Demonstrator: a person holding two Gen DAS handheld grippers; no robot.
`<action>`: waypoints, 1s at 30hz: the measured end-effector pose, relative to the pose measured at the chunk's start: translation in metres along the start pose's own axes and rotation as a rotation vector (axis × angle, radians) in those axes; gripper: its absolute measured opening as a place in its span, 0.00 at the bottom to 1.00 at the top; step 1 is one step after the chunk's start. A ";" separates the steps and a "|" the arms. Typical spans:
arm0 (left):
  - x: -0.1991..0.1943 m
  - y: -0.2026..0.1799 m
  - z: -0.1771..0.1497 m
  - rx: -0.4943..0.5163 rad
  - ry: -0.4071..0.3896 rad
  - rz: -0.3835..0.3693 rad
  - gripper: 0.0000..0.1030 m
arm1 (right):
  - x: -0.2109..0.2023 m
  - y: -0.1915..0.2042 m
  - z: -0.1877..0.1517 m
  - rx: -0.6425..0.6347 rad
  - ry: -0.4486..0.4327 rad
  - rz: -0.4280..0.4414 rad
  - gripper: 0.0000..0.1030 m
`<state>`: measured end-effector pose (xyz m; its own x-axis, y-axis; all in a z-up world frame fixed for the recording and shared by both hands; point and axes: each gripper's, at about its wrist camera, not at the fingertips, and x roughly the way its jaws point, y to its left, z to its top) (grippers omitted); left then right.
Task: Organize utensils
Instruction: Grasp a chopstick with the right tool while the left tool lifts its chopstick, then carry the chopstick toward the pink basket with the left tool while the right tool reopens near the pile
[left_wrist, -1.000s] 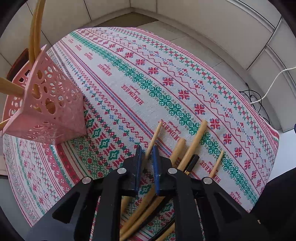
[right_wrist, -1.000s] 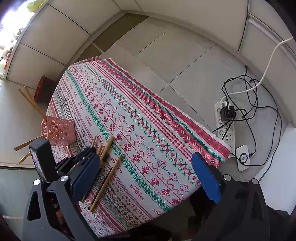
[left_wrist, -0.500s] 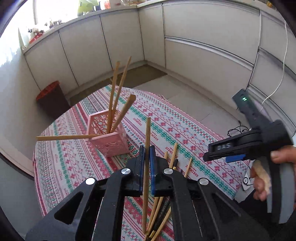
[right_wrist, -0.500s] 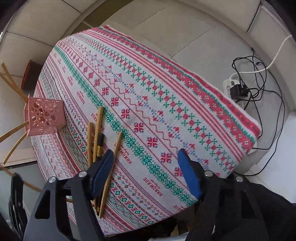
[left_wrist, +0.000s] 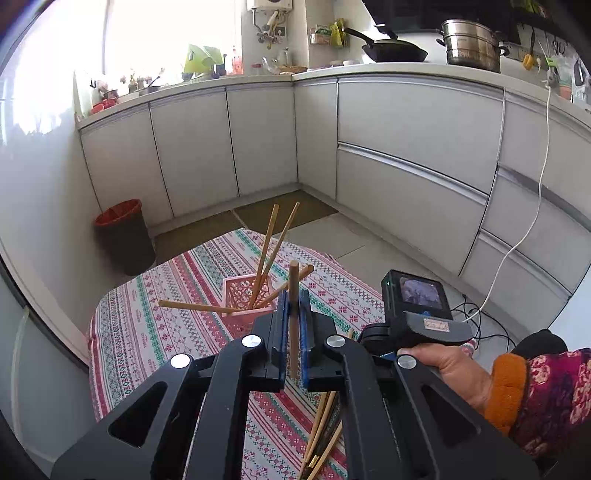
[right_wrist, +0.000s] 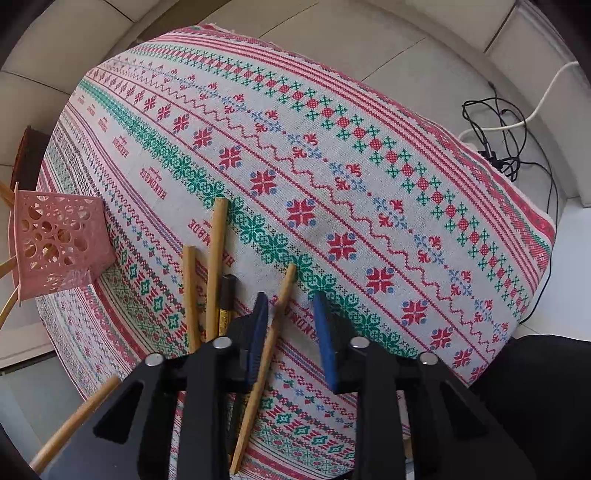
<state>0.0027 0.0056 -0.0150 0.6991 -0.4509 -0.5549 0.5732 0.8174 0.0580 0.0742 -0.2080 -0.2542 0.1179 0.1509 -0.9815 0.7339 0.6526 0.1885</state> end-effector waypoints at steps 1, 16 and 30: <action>-0.003 0.002 0.001 -0.004 -0.010 -0.004 0.04 | 0.000 0.002 0.000 0.004 -0.011 -0.014 0.09; -0.016 0.013 0.005 -0.076 -0.032 -0.047 0.04 | -0.064 -0.024 -0.015 -0.108 -0.163 0.151 0.06; -0.041 0.025 0.038 -0.168 -0.125 -0.013 0.04 | -0.231 -0.050 -0.054 -0.318 -0.533 0.294 0.05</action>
<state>0.0049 0.0312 0.0409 0.7458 -0.4942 -0.4467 0.5103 0.8548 -0.0938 -0.0263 -0.2354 -0.0353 0.6555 0.0223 -0.7549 0.3983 0.8390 0.3707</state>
